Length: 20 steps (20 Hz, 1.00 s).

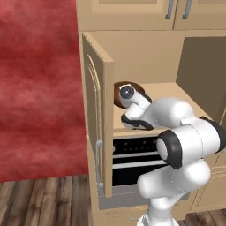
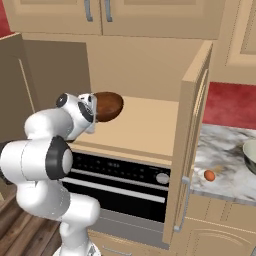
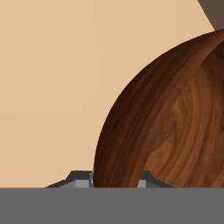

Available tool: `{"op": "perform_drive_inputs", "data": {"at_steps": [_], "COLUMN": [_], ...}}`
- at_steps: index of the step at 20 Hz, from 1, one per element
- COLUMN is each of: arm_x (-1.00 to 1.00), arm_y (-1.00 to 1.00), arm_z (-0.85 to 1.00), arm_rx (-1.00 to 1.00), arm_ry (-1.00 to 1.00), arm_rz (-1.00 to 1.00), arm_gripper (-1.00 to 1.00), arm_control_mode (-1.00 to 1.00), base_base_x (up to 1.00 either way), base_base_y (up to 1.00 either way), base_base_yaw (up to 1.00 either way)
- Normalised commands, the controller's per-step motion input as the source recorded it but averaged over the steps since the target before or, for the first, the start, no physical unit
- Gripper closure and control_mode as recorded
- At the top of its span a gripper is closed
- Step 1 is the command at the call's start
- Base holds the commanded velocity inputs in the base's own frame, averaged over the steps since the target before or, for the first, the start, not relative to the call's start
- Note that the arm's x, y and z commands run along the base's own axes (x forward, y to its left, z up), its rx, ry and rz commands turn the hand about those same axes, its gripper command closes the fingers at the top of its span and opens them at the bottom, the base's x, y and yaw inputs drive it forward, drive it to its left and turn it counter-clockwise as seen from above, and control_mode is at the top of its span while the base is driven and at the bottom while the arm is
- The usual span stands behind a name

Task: Pick both bowls and place them on the counter. Then place the lime in one bowl and place the egg in the other bowl.

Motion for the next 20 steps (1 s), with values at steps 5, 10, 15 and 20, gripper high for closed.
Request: {"op": "perform_drive_inputs", "data": {"at_steps": [5,10,15,20], "arm_x": [-0.87,-0.86,-0.84,-0.81], "arm_y": [-0.3,-0.31,-0.2,-0.28], "arm_z": [0.05,0.24,0.19,0.13], "arm_rx": [0.07,0.05,0.05,0.04], "arm_ry": [-0.13,-0.04,0.0,-0.02], "arm_rz": [-0.1,-0.09,-0.06,-0.05], "arm_gripper": [1.0,1.0,1.0,1.0], "arm_control_mode": [-1.0,-1.0,-1.0,-1.0], "base_base_x": [0.0,0.0,0.0,0.0], "base_base_y": [0.0,0.0,0.0,0.0], "base_base_yaw": [0.0,0.0,0.0,0.0]}}
